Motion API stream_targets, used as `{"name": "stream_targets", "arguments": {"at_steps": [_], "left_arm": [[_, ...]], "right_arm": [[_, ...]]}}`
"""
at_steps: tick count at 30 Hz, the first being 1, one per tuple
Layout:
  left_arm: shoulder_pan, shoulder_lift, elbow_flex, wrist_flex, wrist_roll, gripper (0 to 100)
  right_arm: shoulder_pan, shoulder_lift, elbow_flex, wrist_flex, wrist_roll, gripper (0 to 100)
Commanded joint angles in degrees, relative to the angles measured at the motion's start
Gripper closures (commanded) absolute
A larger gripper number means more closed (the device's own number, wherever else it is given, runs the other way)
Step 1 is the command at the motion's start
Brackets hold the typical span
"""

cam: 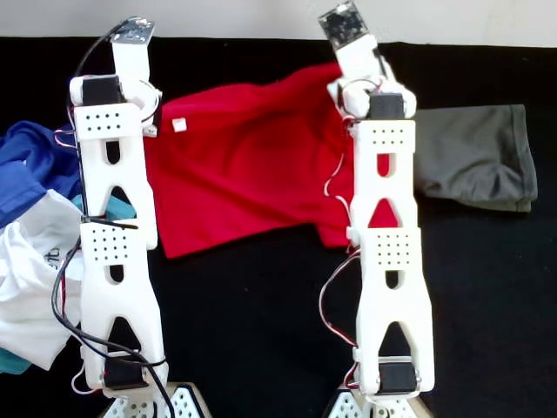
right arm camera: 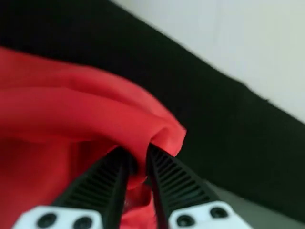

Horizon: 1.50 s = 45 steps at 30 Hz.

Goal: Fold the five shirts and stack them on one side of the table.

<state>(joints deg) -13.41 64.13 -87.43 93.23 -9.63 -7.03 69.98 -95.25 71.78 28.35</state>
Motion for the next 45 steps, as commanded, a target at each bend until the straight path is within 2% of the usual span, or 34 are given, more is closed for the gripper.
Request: {"name": "stream_targets", "arguments": {"at_steps": [1, 9, 15, 19, 26, 28, 31, 34, 38, 41, 45], "left_arm": [[0.22, -0.84, -1.98, 0.35, -0.26, 99], [0.31, -0.66, -1.98, 0.26, -0.26, 99], [0.31, -0.75, -1.98, 0.35, -0.26, 99], [0.22, -0.92, -1.98, 0.35, -0.26, 99], [0.22, -0.92, -1.98, 0.35, -0.26, 99], [0.22, -0.92, -1.98, 0.35, -0.26, 99], [0.4, -0.92, -1.98, 0.26, -0.26, 99], [0.48, -0.92, -2.15, 0.0, -0.26, 99], [-0.31, -1.1, -8.4, 1.14, -0.18, 99], [-1.1, -5.32, -7.78, 2.11, -0.18, 99], [-1.54, -12.0, -7.87, 3.34, -0.18, 99]], "right_arm": [[-1.63, -1.89, -5.49, 2.68, 0.26, 99.2], [-5.41, -1.63, -5.58, 15.96, 0.26, 99.2], [-5.23, 1.1, -5.32, 15.08, 0.53, 99.2], [-0.66, 5.85, -5.32, 4.53, 0.53, 99.2], [6.46, 10.68, -5.32, -28.62, 1.05, 99.2], [6.73, 11.56, -5.32, -33.63, 5.19, 99.2], [6.55, 13.93, -5.32, -36.53, 12.57, 99.2], [6.2, 16.57, -5.41, -39.78, 15.82, 99.2], [5.93, 16.57, -5.85, -43.21, 15.65, 99.2], [6.11, 13.14, -5.85, -42.95, 14.86, 99.2], [7.6, 6.2, -5.85, -40.04, 5.54, 99.2]]}}
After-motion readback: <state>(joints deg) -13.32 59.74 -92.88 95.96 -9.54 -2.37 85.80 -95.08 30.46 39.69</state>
